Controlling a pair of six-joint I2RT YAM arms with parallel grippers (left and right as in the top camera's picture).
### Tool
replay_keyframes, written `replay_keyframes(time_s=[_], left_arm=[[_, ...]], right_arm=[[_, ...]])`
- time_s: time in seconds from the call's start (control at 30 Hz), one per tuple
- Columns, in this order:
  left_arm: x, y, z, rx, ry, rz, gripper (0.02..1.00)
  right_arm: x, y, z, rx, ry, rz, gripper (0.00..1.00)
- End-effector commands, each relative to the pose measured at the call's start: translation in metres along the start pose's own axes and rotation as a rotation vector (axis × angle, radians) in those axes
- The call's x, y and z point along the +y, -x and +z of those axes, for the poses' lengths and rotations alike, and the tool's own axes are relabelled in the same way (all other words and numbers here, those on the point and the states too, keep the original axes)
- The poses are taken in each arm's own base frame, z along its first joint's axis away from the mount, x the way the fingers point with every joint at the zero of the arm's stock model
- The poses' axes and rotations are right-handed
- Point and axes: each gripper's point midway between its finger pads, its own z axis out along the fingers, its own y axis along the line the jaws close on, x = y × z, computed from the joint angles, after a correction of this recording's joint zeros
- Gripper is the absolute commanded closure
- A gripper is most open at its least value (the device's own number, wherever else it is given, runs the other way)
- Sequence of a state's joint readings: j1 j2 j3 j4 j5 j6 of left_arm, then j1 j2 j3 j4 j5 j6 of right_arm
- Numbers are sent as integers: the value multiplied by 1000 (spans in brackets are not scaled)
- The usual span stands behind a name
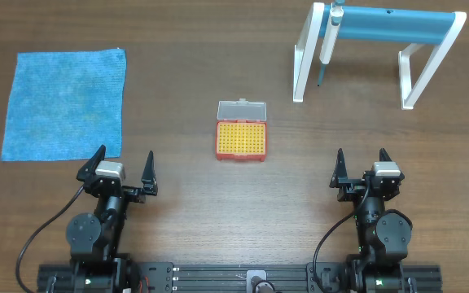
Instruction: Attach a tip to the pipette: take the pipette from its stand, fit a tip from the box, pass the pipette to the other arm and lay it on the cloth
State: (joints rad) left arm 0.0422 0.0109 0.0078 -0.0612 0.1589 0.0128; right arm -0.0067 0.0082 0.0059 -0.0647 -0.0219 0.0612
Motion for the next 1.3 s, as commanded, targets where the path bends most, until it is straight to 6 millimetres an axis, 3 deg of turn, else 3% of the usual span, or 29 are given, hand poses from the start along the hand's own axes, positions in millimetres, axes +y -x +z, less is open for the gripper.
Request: replay_keyframes(time_s=[0.03, 0.43, 0.47, 0.73, 0.93, 1.03, 1.17, 1.3], left_arm=[[-1, -1, 0, 1, -6, -5, 23], [-1, -1, 0, 1, -6, -5, 23], [-1, -1, 0, 1, -6, -5, 23], [-1, -1, 0, 1, -6, -5, 23], [-1, -1, 0, 1, -6, -5, 23], [-1, -1, 0, 1, -6, -5, 23], [-1, -1, 0, 1, -6, -5, 23], [-1, -1, 0, 1, -6, -5, 23]], right_arm=[[2, -1, 0, 1, 12, -14, 139], [2, -1, 0, 1, 12, -14, 139], [2, -1, 0, 1, 12, -14, 27], [2, 0, 0, -2, 13, -14, 27], [2, 21, 1, 17, 14, -11, 27], [2, 33, 13, 61, 13, 35, 27], [1, 55, 47, 38, 13, 86, 25], [13, 67, 84, -16, 54, 82, 25]])
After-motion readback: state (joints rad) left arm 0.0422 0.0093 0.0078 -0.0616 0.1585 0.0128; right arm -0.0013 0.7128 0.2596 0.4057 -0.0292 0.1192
